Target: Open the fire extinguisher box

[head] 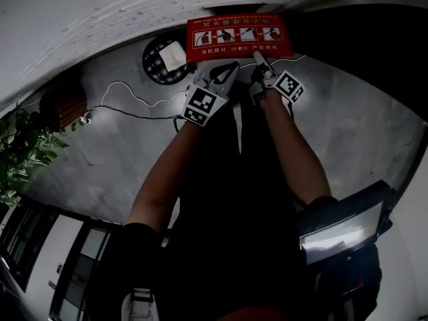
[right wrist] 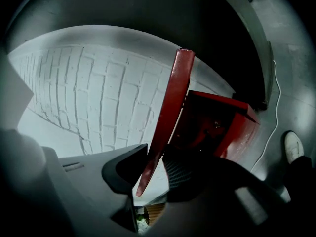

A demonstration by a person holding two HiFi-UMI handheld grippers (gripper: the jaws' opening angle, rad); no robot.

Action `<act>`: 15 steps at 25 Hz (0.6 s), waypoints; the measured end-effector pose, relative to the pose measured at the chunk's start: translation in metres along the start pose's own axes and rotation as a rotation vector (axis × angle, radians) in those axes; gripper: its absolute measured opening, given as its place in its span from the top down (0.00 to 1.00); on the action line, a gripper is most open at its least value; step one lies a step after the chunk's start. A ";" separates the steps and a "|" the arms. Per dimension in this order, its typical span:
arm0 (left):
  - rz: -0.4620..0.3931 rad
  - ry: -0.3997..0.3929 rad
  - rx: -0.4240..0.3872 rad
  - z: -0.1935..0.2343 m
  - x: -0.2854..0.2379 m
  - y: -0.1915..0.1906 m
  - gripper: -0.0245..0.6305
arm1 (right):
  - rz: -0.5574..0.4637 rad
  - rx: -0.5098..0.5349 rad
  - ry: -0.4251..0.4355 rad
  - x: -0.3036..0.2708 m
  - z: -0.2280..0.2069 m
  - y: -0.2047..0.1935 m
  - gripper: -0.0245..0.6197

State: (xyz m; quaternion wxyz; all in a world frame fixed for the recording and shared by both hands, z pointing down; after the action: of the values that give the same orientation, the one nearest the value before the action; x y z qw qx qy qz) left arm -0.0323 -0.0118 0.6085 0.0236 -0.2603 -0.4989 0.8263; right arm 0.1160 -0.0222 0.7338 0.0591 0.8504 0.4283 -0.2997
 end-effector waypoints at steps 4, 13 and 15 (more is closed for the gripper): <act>-0.016 0.006 -0.039 0.012 0.003 0.022 0.96 | -0.045 -0.020 0.047 -0.010 0.025 0.016 0.80; -0.049 0.042 -0.046 0.036 0.015 0.045 0.96 | -0.090 -0.002 0.126 -0.039 0.076 0.056 0.83; -0.055 0.051 -0.041 0.039 0.018 0.047 0.96 | -0.095 -0.006 0.123 -0.045 0.083 0.064 0.82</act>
State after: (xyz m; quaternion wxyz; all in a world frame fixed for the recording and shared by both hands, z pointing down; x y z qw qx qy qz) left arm -0.0550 -0.0616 0.5758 0.0537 -0.2677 -0.5219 0.8081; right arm 0.1063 -0.1235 0.6813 0.0208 0.8458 0.4719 -0.2481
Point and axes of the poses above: the fingertips, and each gripper's own axes: x backward along the fingers, z to its left, y out of its top, the point moved 6 cm from there along x, backward along the fingers, and after that the axes turned 13 degrees about -y, right-handed, at the moved point
